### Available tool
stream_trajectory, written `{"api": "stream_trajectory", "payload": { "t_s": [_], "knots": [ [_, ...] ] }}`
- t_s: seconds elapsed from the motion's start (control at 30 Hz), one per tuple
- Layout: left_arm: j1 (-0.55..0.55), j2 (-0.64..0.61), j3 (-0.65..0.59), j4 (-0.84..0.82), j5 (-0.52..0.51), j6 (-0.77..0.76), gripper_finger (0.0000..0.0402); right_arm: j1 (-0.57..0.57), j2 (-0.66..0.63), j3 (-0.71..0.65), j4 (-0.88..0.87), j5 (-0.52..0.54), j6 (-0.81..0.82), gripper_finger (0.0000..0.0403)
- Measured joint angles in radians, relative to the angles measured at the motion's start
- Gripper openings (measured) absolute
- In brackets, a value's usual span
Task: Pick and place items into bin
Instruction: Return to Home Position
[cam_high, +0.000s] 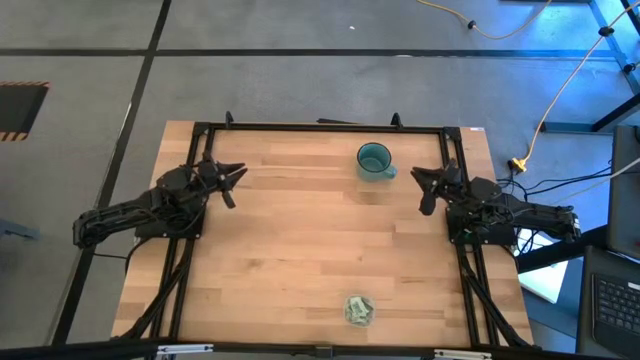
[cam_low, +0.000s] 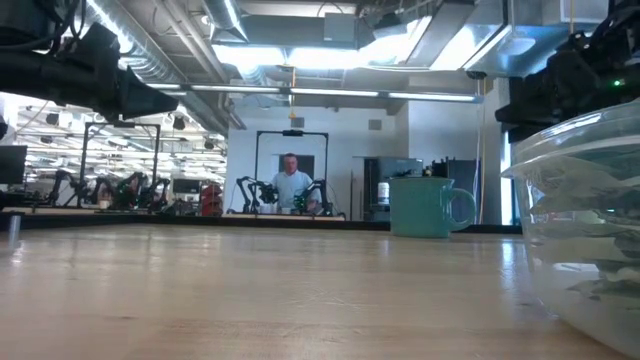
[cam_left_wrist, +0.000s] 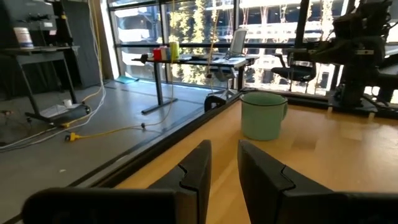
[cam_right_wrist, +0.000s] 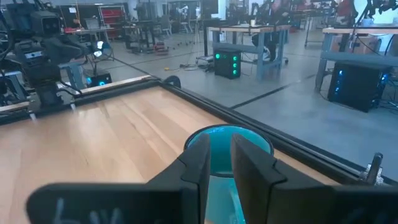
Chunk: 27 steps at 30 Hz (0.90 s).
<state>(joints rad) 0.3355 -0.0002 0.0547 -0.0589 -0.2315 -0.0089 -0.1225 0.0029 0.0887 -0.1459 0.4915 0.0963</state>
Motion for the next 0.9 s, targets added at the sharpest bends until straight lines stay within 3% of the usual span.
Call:
{"api": "stream_trajectory", "payload": {
  "t_s": [0.63,0.9],
  "knots": [
    [0.000,0.000,-0.002,0.004,-0.014,0.000,0.0072,0.000,0.000,0.000,-0.022,-0.001,-0.003,0.0069],
    [0.000,0.008,-0.047,0.109,-0.024,0.020,0.0072,0.001,0.000,0.002,-0.027,-0.003,-0.004,0.0069]
  ]
}}
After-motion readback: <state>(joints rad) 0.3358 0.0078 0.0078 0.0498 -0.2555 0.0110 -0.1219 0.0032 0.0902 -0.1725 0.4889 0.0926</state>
